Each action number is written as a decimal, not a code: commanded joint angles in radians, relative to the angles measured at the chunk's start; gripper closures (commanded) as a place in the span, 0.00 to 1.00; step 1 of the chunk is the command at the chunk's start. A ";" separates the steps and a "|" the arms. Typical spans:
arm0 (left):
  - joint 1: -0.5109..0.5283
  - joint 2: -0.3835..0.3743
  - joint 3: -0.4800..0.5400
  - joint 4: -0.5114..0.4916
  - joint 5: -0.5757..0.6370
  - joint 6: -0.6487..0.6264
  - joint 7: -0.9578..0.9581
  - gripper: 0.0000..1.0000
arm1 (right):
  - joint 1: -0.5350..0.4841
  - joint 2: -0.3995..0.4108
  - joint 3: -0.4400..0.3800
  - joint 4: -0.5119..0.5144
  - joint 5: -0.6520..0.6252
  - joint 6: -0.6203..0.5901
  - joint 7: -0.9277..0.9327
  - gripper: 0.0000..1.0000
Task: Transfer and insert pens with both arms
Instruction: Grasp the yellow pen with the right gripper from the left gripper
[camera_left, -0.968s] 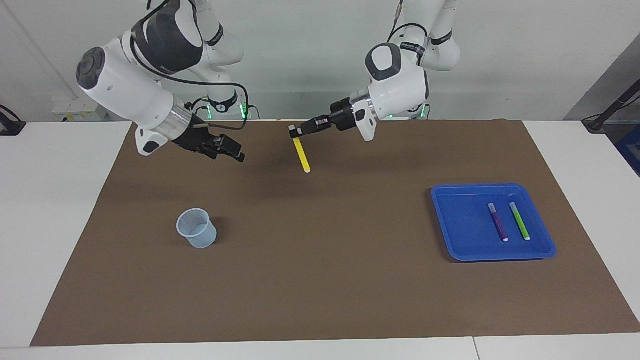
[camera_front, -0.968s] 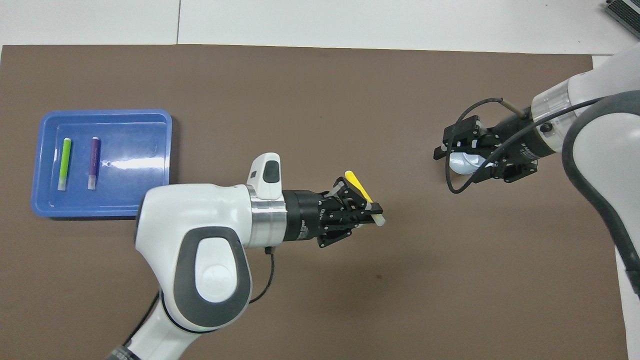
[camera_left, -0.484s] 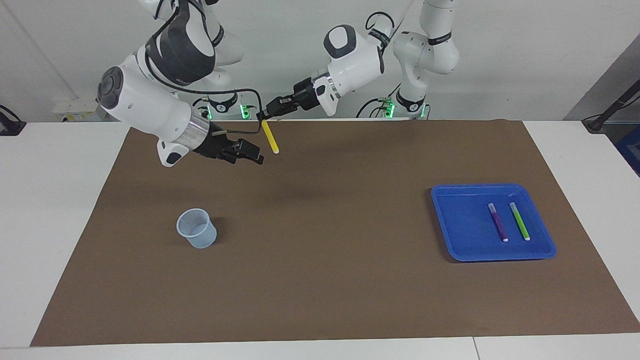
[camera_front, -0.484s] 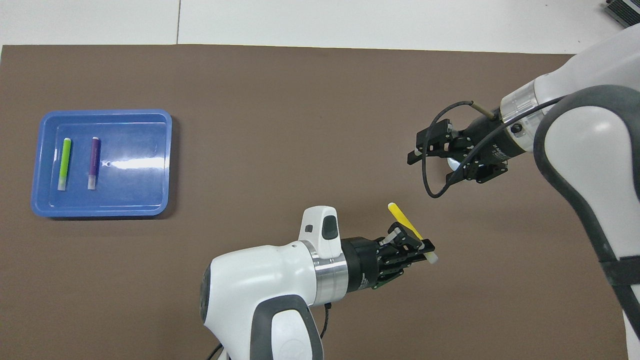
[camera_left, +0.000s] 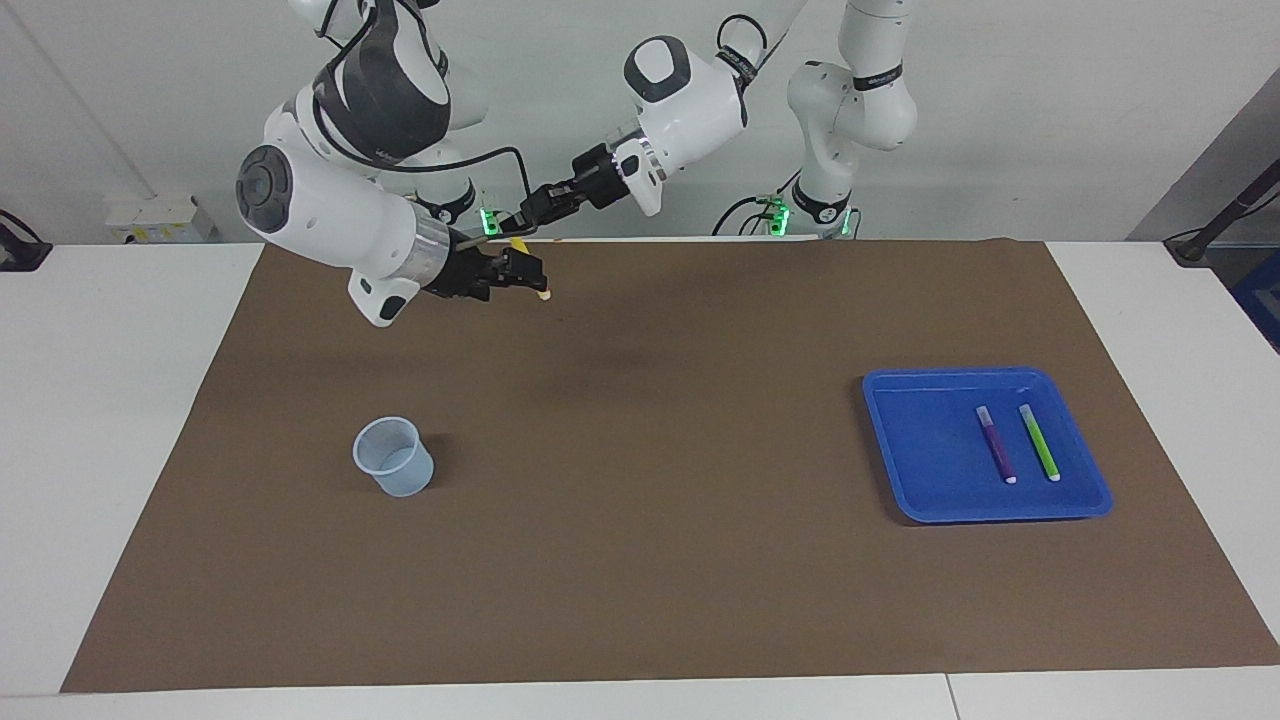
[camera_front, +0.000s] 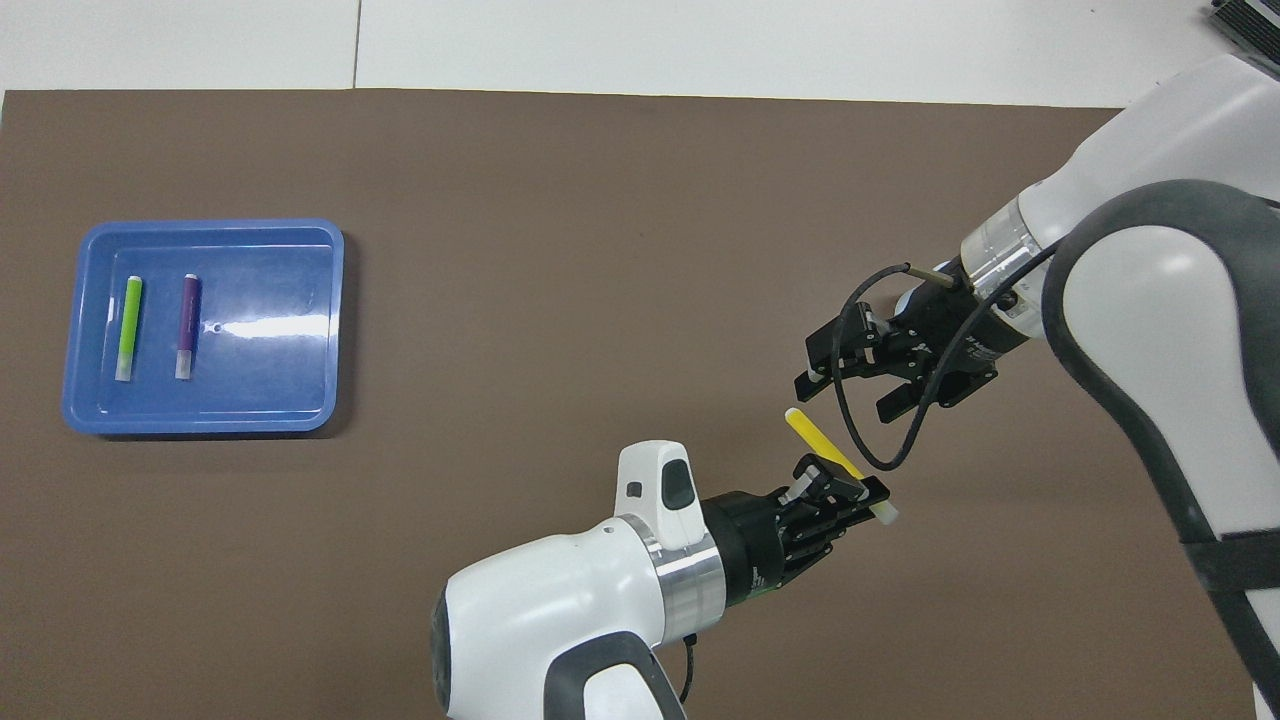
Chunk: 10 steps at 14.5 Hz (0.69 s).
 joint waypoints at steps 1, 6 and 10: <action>-0.020 0.022 0.013 0.056 -0.036 0.048 0.024 1.00 | -0.003 -0.029 0.000 -0.017 0.008 -0.040 -0.064 0.06; -0.018 0.039 0.008 0.093 -0.036 0.085 0.023 1.00 | 0.057 -0.064 0.000 -0.077 -0.020 -0.028 -0.102 0.31; -0.020 0.036 0.008 0.093 -0.031 0.088 0.023 1.00 | 0.033 -0.063 -0.001 -0.071 -0.022 -0.020 -0.151 0.38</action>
